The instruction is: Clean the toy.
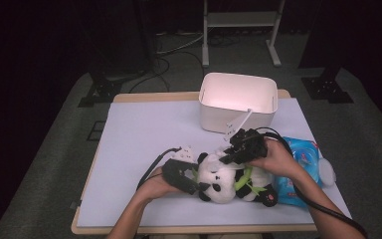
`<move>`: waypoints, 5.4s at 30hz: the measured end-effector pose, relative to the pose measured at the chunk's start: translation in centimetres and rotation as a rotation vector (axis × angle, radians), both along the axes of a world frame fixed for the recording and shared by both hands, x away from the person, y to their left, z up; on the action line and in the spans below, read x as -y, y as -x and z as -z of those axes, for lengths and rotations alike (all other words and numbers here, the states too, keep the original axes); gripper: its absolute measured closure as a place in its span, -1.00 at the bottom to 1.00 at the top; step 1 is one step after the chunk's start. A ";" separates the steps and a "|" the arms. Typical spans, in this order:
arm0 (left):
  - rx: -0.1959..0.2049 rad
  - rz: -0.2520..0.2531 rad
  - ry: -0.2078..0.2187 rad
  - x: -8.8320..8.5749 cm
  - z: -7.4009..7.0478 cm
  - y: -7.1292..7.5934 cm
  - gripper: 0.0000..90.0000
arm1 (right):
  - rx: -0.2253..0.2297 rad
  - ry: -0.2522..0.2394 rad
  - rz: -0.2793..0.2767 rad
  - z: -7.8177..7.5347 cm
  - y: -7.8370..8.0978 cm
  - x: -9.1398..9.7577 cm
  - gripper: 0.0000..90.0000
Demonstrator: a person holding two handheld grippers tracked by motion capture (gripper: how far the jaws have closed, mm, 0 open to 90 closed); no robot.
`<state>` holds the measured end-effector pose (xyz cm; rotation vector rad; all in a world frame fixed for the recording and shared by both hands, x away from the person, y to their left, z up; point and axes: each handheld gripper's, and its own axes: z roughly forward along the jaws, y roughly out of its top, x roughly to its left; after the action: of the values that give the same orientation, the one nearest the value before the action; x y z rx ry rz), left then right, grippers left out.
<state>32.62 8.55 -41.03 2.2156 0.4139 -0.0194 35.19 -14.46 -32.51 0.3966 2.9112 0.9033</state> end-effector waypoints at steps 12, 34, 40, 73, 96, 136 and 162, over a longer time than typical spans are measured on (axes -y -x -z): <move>-0.013 0.000 -0.010 0.1 -0.1 0.0 -0.41 | -0.009 0.005 -0.057 0.5 -0.9 -3.5 0.70; -0.045 -0.039 0.002 -0.1 0.1 -0.5 -0.39 | 0.021 -0.032 -0.072 0.3 5.1 0.8 0.69; -0.047 -0.042 0.005 -0.1 0.2 -0.5 -0.39 | 0.035 0.004 -0.071 1.1 5.5 0.3 0.71; -0.093 -0.038 0.003 0.6 1.0 -0.6 -0.30 | 0.076 0.001 -0.041 0.9 4.3 0.3 0.73; -0.071 -0.028 0.011 0.8 0.4 -0.4 -0.28 | 0.068 0.063 -0.110 2.0 5.8 -1.0 0.73; -0.058 -0.020 -0.006 0.7 0.5 -0.4 -0.28 | 0.080 -0.012 0.089 -1.8 1.4 4.9 0.70; -0.058 -0.016 -0.021 0.6 0.8 -0.5 -0.28 | 0.069 -0.025 0.039 -2.1 2.5 3.8 0.71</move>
<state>33.10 7.94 -41.85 2.2360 0.4656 -0.0714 32.65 -18.29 -30.44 0.4144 2.8225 0.9303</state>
